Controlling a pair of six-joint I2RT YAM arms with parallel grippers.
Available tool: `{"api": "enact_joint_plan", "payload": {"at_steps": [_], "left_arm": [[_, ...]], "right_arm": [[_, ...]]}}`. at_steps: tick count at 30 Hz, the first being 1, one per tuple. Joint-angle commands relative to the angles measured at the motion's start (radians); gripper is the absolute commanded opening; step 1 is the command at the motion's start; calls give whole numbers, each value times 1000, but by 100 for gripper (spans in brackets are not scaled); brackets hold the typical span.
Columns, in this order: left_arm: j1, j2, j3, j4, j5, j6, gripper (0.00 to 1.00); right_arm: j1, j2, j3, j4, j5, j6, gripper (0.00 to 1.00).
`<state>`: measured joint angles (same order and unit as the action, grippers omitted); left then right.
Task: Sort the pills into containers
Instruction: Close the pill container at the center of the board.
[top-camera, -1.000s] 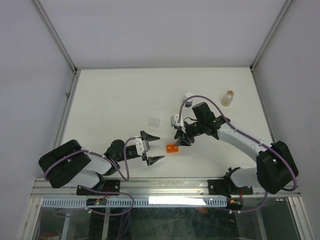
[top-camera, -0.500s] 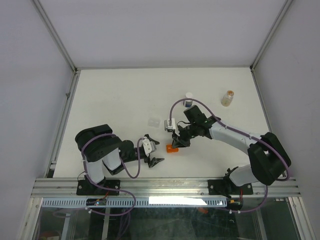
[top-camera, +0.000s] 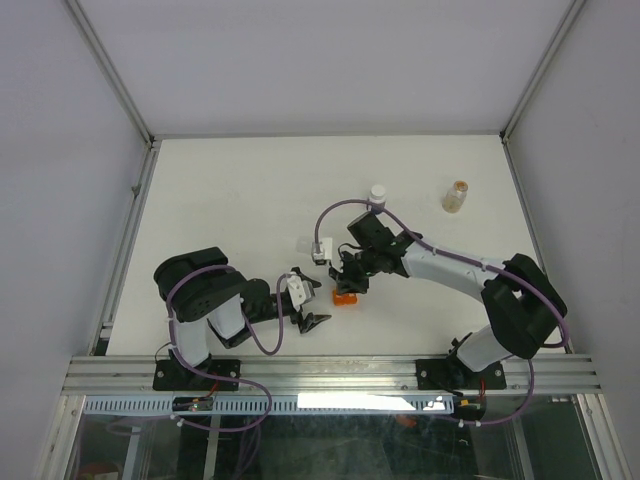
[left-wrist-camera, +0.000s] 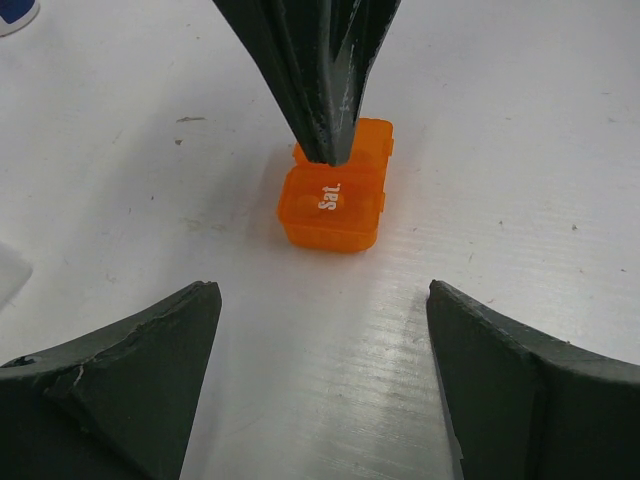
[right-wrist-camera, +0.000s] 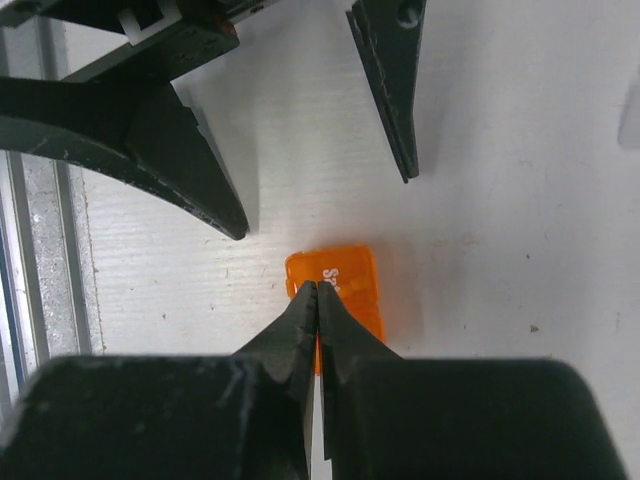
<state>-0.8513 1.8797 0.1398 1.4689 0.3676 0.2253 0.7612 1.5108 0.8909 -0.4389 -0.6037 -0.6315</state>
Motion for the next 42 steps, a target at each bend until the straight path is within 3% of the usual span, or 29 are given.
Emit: {"api": "enact_joint_plan", "payload": {"at_steps": [1,23,34,42], "left_arm": [[-4,19,-21,273,-14,31,86],[-5,23,-14,272,-1,34,85],[-4,27,-14,274,4,39,85],[-4,29,-14,273,10,42,85]], "right_arm": [[40,3,58,21,69,29,1],[62,-28,90,-38,118,10,0],[67,113,108,-95,143,-9,0],[63,102,132,-113,120,5,0]]}}
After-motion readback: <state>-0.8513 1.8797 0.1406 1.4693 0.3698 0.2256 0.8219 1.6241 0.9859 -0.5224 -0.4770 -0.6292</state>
